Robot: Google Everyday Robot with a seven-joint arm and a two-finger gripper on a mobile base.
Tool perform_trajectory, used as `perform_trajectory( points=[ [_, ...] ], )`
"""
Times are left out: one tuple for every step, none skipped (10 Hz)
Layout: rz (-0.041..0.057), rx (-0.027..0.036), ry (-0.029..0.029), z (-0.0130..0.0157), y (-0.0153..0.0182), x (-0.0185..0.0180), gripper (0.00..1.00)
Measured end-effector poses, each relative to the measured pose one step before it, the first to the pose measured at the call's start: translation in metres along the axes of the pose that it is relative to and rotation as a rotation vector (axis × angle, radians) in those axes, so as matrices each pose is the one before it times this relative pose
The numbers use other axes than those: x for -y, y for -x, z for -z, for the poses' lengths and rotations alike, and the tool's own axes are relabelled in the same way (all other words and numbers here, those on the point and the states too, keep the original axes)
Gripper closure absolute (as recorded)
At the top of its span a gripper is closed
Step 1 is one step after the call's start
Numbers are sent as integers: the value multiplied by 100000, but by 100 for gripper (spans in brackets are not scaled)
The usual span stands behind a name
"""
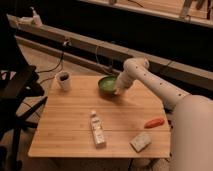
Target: Drag the ceramic bowl in a circle
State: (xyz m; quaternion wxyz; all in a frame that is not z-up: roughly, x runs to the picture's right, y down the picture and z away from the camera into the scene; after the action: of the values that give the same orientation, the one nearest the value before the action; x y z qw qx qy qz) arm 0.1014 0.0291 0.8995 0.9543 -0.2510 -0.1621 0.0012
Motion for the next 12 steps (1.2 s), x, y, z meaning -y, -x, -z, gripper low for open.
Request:
perform_trajectory(
  points=[
    [-1711, -1442, 280, 451, -584, -855, 100],
    [-3574, -2837, -166, 792, -1456, -788, 100],
    [-3212, -2886, -270, 476, -1468, -114, 100],
    [-2115, -2059, -329, 291, -1117, 149, 100],
    [-3133, -2672, -672, 296, -1863, 702, 100],
    [-1887, -746, -435, 47, -1222, 801, 100],
    [354, -240, -289, -194, -723, 1563, 100],
    [1344, 194, -11, -230, 85, 876, 100],
    [2058, 859, 346, -404, 453, 617, 100],
    [2519, 1500, 688, -531, 651, 462, 100],
    [2495, 1679, 921, -596, 1144, 179, 100],
    [3580, 2688, 1399, -912, 2272, 129, 100]
  ],
)
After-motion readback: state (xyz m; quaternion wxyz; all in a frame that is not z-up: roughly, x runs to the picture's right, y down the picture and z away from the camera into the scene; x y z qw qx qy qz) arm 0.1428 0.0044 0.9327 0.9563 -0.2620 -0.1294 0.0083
